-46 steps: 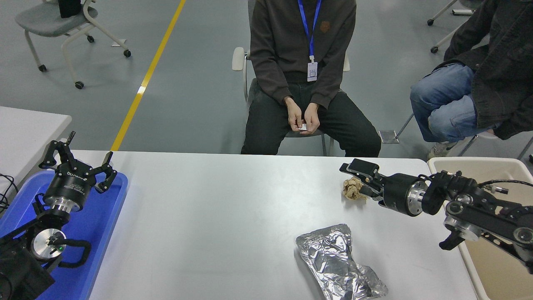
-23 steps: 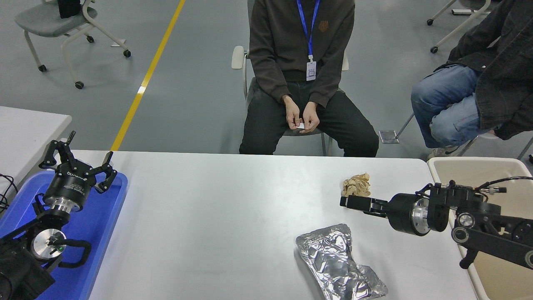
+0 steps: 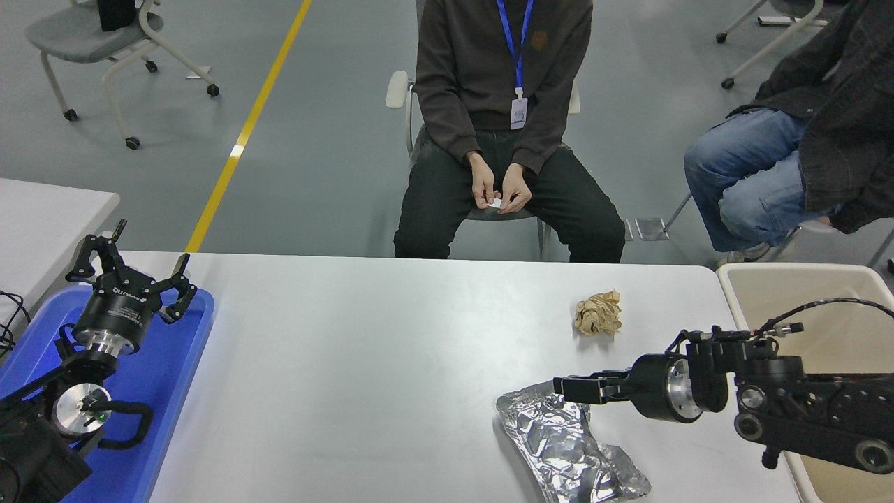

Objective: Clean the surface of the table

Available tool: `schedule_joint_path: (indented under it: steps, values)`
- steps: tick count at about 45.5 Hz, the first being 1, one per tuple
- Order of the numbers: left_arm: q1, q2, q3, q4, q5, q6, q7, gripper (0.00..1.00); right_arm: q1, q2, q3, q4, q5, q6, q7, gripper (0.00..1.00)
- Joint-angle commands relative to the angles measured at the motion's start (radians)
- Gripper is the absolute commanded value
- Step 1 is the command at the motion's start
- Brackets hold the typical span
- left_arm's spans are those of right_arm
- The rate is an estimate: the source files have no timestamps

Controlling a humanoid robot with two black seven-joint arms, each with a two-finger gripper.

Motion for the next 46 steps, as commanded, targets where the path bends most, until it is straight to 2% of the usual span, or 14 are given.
schedule_joint_path:
  steps: [1, 23, 32, 40, 46]
  values:
    - [0.0, 0.0, 0.0, 0.0, 0.0, 0.0, 0.0, 1.0, 0.013, 0.05, -0.063, -0.024, -0.022, -0.002, -0.081, 0.97]
    - [0.0, 0.0, 0.0, 0.0, 0.0, 0.0, 0.0, 1.0, -0.052, 0.061, -0.089, -0.042, -0.072, -0.066, -0.092, 0.98]
    - [0.0, 0.0, 0.0, 0.0, 0.0, 0.0, 0.0, 1.0, -0.092, 0.093, -0.098, -0.081, -0.08, -0.146, -0.089, 0.97]
    - [0.0, 0.0, 0.0, 0.0, 0.0, 0.0, 0.0, 1.0, -0.11, 0.093, -0.1, -0.096, -0.194, -0.178, -0.086, 0.94]
    - [0.0, 0.0, 0.0, 0.0, 0.0, 0.0, 0.0, 1.0, -0.115, 0.089, -0.101, -0.096, -0.218, -0.195, -0.086, 0.93]
